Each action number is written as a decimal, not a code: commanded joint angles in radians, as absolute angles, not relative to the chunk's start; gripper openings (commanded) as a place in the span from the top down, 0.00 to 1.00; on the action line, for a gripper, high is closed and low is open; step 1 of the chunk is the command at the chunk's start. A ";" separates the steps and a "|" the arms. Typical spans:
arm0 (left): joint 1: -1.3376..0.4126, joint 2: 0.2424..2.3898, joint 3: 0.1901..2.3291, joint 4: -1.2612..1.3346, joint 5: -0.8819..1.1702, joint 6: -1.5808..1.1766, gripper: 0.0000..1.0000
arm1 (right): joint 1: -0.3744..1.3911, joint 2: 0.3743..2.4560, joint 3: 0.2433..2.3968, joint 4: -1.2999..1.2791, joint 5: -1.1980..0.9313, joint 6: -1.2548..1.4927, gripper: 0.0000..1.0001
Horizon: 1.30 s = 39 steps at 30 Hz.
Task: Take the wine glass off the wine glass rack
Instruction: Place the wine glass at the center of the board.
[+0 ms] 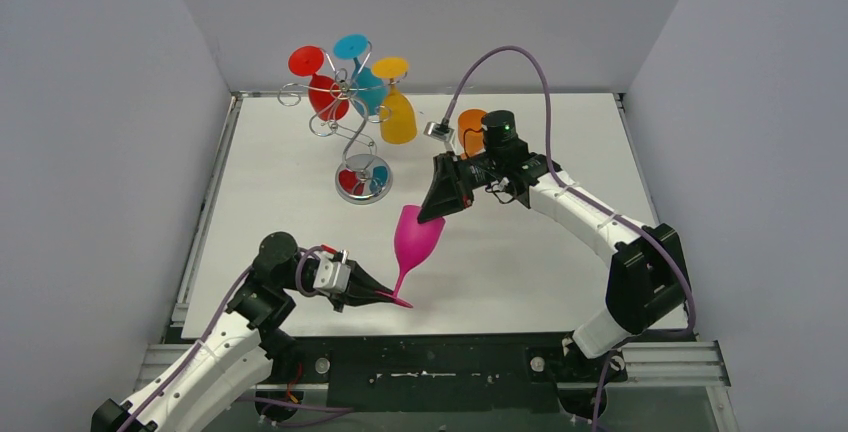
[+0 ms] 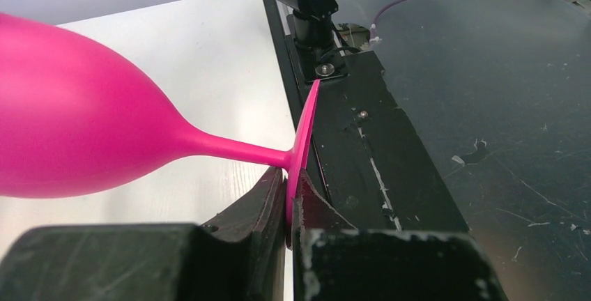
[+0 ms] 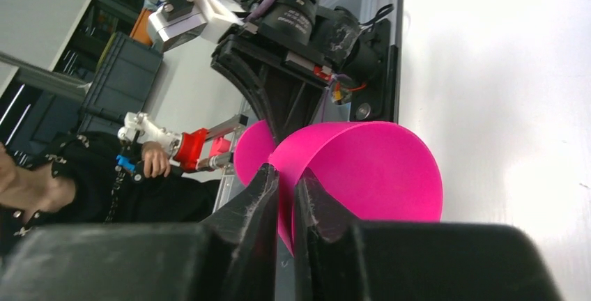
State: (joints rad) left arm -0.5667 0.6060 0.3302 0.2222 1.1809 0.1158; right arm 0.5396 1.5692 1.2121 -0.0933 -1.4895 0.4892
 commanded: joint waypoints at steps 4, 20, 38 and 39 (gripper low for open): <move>-0.560 0.603 0.328 0.234 1.170 0.112 1.00 | 0.563 1.561 1.246 -0.079 -1.505 0.468 1.00; -0.560 0.503 0.302 0.307 1.114 0.039 0.46 | 0.555 1.505 1.185 -0.022 -1.413 0.485 1.00; -0.468 0.388 0.325 0.128 0.414 0.052 0.28 | 0.544 1.254 1.021 -0.115 -0.591 0.278 1.00; -0.462 0.382 0.322 0.133 0.409 0.050 0.28 | 0.543 1.244 1.021 -0.129 -0.546 0.275 1.00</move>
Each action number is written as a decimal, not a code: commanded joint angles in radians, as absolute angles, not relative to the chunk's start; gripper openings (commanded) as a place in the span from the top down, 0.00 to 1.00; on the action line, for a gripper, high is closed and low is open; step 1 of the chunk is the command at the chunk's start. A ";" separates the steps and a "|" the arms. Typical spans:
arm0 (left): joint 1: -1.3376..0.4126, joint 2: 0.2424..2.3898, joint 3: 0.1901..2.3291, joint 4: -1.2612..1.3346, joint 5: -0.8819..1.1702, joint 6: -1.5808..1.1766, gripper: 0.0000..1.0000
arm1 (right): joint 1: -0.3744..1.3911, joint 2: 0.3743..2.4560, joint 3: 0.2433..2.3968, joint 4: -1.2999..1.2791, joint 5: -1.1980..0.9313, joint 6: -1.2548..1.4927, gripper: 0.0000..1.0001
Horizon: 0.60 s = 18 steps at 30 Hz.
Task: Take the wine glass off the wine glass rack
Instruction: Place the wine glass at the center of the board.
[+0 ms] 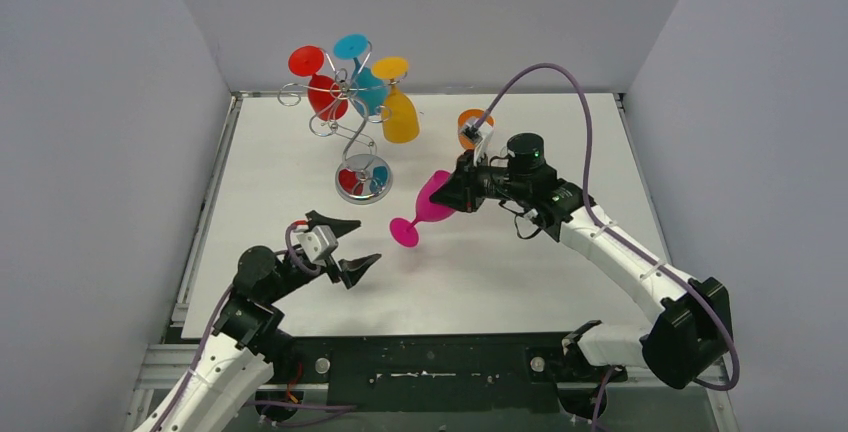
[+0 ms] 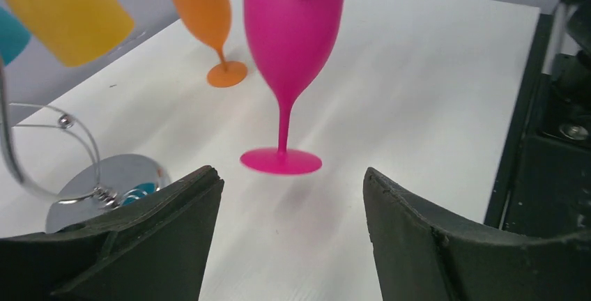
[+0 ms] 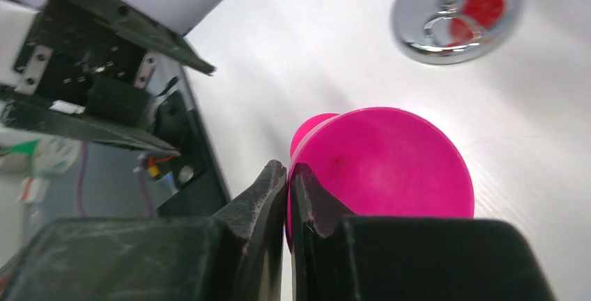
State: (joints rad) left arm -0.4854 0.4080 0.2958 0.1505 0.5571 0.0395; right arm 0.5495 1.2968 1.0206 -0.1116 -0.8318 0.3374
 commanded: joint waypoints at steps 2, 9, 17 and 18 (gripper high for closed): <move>-0.452 0.370 0.310 0.163 0.375 0.017 0.26 | 0.542 1.227 1.012 -0.142 -0.454 0.270 1.00; -0.410 0.338 0.296 0.201 0.205 -0.167 0.21 | 0.535 1.200 0.985 -0.149 -0.173 0.281 1.00; -0.378 0.348 0.310 0.179 0.200 -0.167 0.21 | 0.593 1.338 1.069 -0.241 0.045 0.227 1.00; -0.377 0.351 0.310 0.179 0.203 -0.167 0.21 | 0.607 1.351 1.071 -0.235 0.081 0.220 1.00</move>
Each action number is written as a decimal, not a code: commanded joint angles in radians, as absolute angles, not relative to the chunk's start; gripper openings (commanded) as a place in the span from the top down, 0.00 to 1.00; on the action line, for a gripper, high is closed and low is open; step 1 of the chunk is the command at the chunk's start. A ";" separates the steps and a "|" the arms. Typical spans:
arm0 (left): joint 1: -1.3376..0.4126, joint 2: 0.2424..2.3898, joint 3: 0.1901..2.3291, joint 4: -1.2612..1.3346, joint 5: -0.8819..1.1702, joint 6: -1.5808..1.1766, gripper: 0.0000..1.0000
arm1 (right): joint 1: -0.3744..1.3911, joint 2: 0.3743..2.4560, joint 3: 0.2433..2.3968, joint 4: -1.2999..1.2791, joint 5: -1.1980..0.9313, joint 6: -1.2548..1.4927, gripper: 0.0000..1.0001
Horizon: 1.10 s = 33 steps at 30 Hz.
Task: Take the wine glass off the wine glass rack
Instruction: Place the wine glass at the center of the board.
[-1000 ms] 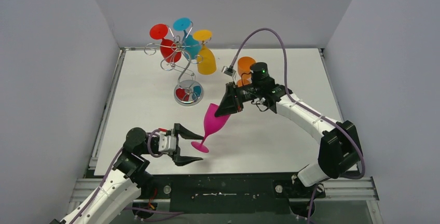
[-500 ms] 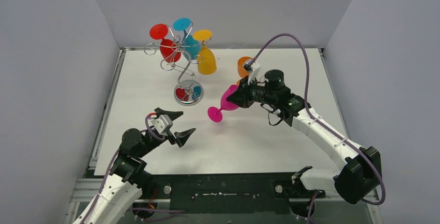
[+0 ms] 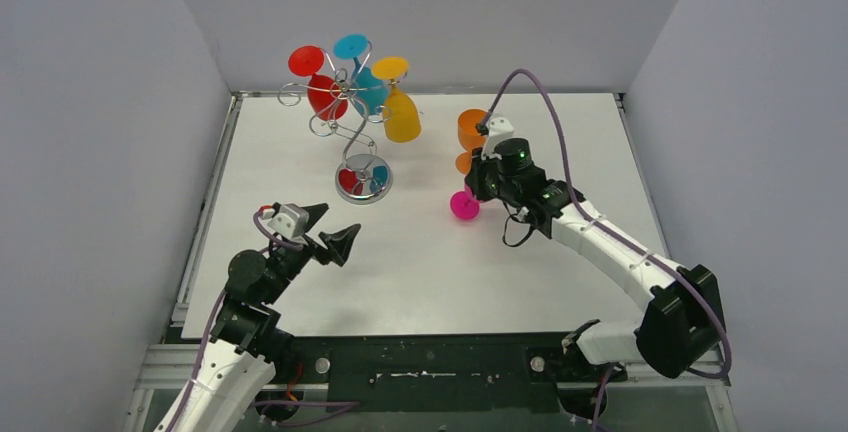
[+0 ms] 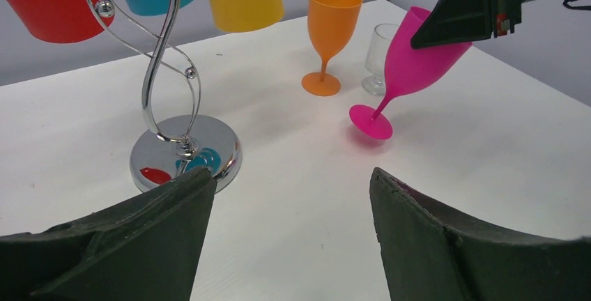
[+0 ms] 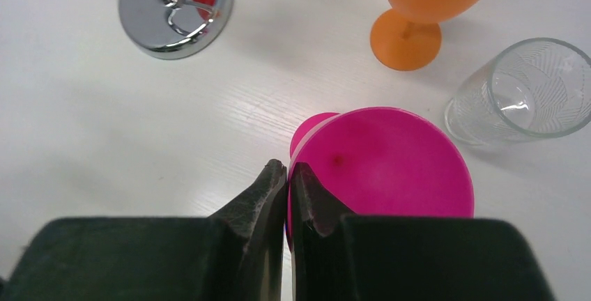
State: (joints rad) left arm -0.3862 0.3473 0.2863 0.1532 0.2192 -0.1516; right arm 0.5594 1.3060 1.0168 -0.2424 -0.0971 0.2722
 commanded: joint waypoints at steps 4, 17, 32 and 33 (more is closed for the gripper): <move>-0.374 0.361 0.313 0.176 0.211 -0.170 0.21 | 0.630 1.391 1.083 -0.216 0.175 0.197 1.00; -0.370 0.387 0.325 0.161 0.242 -0.153 0.21 | 0.616 1.534 1.174 -0.161 0.201 0.143 1.00; -0.365 0.382 0.327 0.146 0.259 -0.135 0.20 | 0.566 1.631 1.254 -0.207 0.134 0.169 0.89; -0.364 0.383 0.327 0.147 0.262 -0.135 0.20 | 0.566 1.639 1.265 -0.221 0.134 0.171 0.87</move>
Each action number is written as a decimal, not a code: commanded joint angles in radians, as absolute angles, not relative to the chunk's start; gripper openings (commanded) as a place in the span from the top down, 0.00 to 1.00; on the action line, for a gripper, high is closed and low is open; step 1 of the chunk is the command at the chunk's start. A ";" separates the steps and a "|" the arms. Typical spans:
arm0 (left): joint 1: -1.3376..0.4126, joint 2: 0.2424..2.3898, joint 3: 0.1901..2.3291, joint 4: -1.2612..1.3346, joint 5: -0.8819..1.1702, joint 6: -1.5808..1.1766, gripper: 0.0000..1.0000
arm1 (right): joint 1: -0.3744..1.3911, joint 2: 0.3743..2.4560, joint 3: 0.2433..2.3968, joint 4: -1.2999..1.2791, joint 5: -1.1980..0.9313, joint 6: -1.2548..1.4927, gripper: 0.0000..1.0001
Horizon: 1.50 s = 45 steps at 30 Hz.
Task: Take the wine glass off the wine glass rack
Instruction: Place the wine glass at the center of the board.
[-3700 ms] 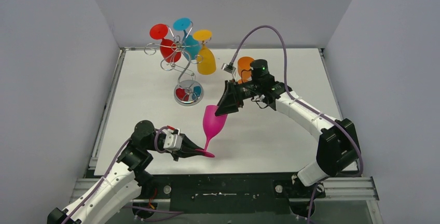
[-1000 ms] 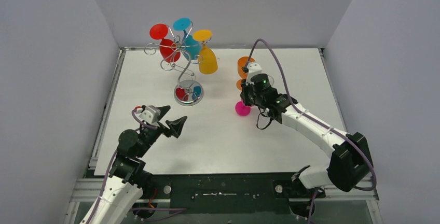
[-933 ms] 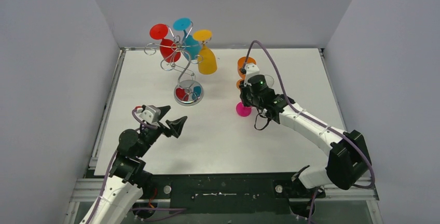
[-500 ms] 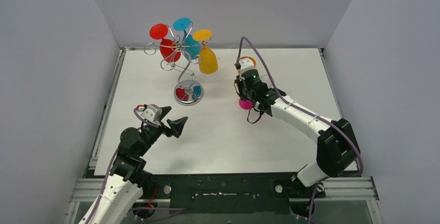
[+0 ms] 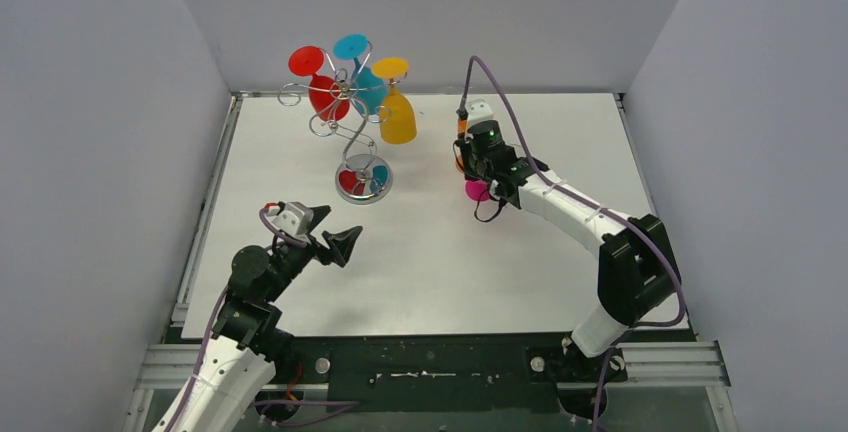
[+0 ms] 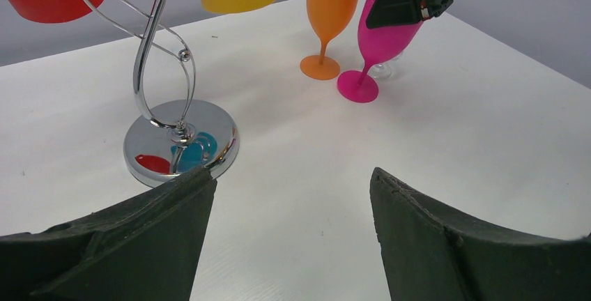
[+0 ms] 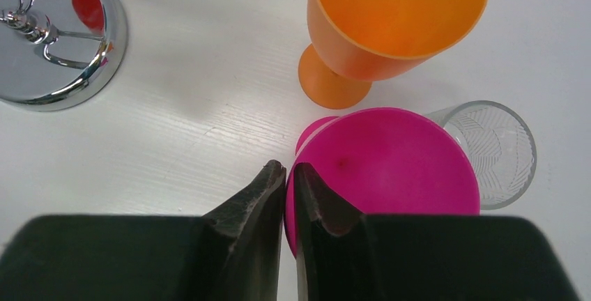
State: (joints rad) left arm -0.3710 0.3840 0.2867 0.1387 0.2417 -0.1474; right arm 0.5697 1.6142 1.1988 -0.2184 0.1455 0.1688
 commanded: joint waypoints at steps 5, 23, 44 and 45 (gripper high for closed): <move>-0.364 0.382 0.327 0.146 0.267 -0.134 0.20 | 0.566 1.648 1.296 -0.260 0.170 0.182 0.80; -0.362 0.385 0.327 0.142 0.288 -0.132 0.20 | 0.569 1.633 1.343 -0.311 0.164 0.164 0.72; -0.357 0.386 0.328 0.139 0.288 -0.127 0.20 | 0.560 1.386 1.322 -0.088 -0.114 0.278 0.32; -0.357 0.386 0.329 0.140 0.289 -0.127 0.20 | 0.559 1.387 1.323 -0.064 -0.144 0.297 0.31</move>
